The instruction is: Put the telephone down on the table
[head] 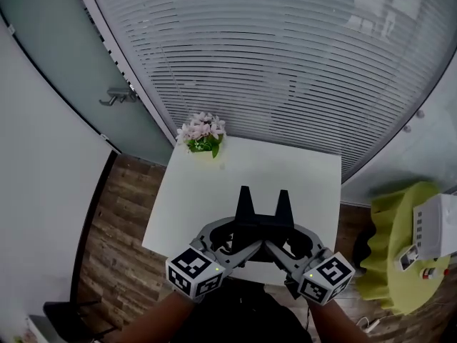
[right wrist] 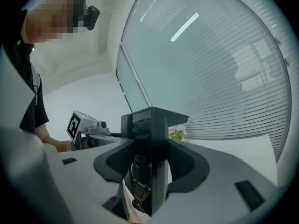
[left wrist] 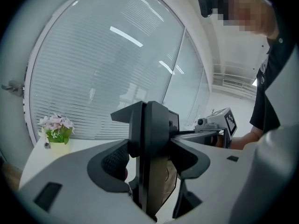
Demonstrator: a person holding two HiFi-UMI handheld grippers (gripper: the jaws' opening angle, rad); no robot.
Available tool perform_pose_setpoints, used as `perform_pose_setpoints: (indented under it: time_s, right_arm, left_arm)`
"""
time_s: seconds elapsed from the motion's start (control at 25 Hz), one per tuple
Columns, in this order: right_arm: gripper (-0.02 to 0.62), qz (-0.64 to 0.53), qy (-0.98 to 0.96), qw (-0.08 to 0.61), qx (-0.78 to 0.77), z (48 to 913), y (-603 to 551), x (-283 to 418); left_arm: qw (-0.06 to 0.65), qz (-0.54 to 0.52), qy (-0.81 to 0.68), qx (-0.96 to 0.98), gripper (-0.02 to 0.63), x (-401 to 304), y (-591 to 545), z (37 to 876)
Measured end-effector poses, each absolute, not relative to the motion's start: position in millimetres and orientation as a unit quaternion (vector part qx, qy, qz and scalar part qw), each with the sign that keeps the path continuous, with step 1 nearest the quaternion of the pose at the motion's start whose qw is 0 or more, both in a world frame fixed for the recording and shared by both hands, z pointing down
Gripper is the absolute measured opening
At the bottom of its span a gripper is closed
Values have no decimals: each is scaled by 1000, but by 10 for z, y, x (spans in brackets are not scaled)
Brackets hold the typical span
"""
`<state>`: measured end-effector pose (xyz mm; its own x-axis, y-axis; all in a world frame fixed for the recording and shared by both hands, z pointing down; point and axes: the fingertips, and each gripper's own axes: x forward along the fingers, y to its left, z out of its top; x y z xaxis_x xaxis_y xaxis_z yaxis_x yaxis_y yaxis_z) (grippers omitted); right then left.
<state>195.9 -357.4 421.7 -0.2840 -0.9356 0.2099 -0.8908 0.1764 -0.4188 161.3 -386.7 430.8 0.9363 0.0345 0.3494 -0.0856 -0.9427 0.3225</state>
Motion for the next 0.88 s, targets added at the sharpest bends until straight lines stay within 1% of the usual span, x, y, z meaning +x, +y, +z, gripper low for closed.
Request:
perform_pose_setpoints:
  time_s: [0.52,0.88]
  right_arm:
    - [233,-372,708,34,-599,5279,-4137,2176]
    - [233,-447,668,32,-594,5978,-4504,2365]
  left_arm:
    - [274,254,24,927,279,1820,-4430,5388]
    - [328,297,47,895,279,2008,-4794,6104]
